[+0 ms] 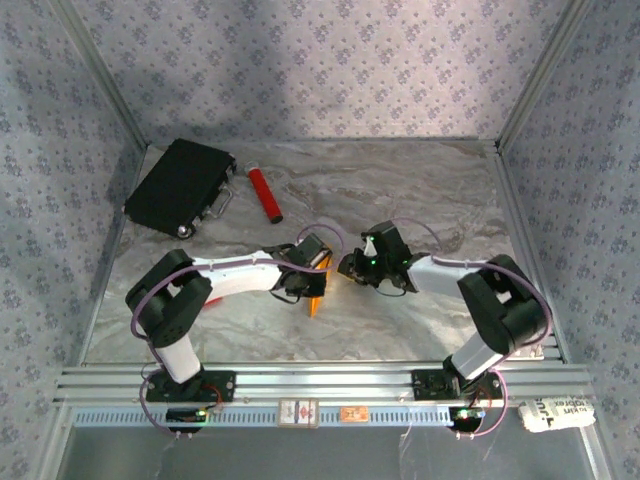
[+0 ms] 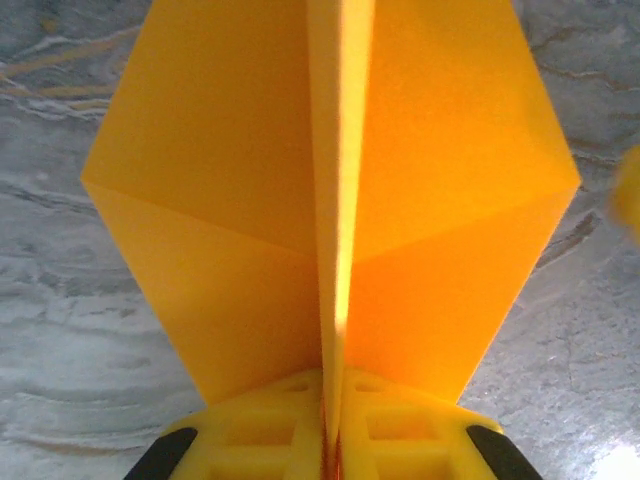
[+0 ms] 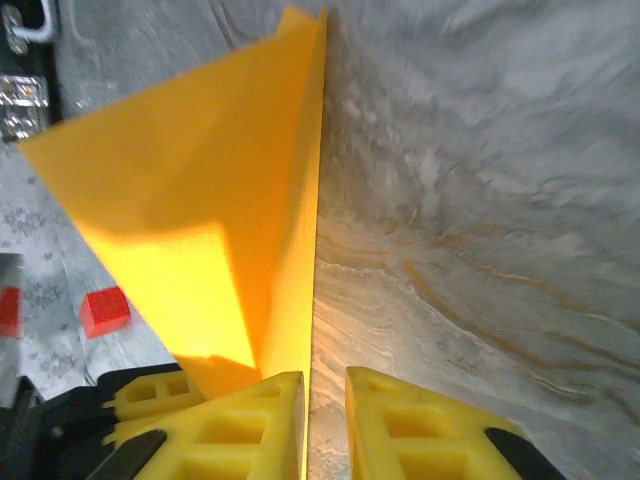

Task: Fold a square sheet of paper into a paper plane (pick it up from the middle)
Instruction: Move a paper plane to the center of the table.

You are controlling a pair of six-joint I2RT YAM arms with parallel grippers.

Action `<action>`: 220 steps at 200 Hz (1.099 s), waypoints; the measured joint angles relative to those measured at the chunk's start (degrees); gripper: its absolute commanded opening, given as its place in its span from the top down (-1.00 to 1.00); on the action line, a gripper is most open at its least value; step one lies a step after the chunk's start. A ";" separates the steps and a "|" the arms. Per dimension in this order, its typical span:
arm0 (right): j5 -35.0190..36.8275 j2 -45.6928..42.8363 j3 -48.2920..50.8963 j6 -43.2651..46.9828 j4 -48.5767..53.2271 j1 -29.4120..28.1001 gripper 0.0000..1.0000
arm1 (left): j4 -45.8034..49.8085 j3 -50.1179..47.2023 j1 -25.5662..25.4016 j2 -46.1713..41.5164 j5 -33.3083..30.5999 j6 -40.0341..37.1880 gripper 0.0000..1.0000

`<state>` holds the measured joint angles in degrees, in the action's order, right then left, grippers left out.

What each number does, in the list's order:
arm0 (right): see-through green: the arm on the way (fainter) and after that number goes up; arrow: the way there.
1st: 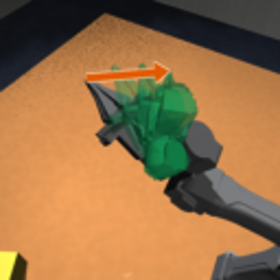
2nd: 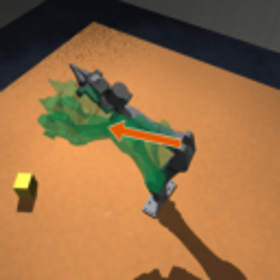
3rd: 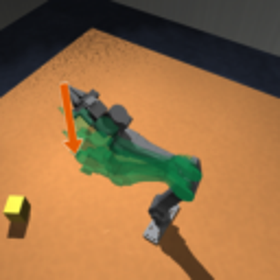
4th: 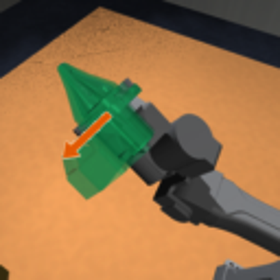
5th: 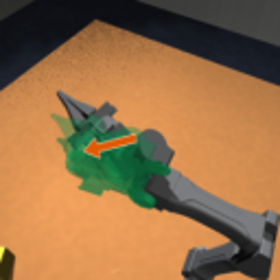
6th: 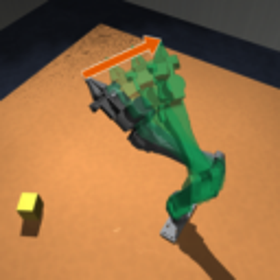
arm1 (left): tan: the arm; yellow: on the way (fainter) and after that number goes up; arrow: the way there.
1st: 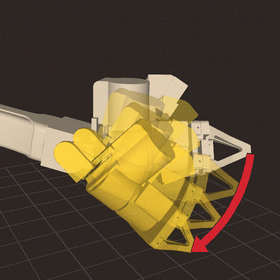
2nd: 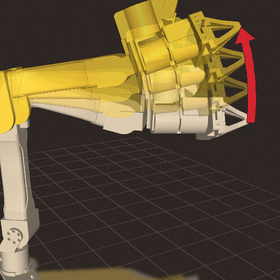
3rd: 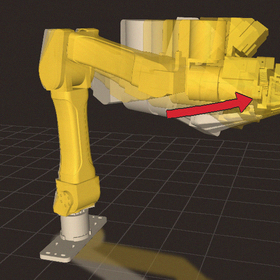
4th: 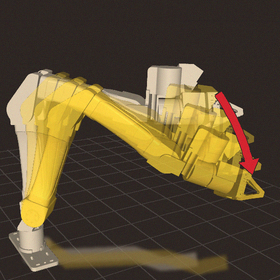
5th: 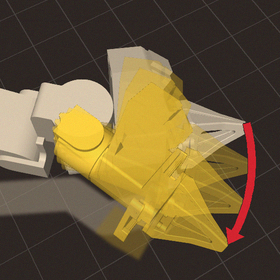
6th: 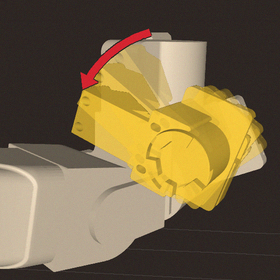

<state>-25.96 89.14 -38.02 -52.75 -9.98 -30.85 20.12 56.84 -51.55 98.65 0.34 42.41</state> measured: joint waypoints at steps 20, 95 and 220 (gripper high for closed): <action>0.83 -4.15 1.14 1.33 2.16 2.25 0.57 | 2.54 1.84 0.00 0.00 -1.38 -0.39 0.79; 1.36 -10.43 7.28 2.51 6.01 6.99 0.54 | 4.90 4.44 0.00 1.46 -2.78 -0.39 0.76; 1.36 -10.62 7.45 2.64 6.16 6.99 0.53 | 5.29 4.44 -0.33 3.50 -2.75 -0.37 0.70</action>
<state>-24.60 78.52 -30.57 -50.11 -3.81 -23.86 25.41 61.28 -51.88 102.15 -2.42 42.04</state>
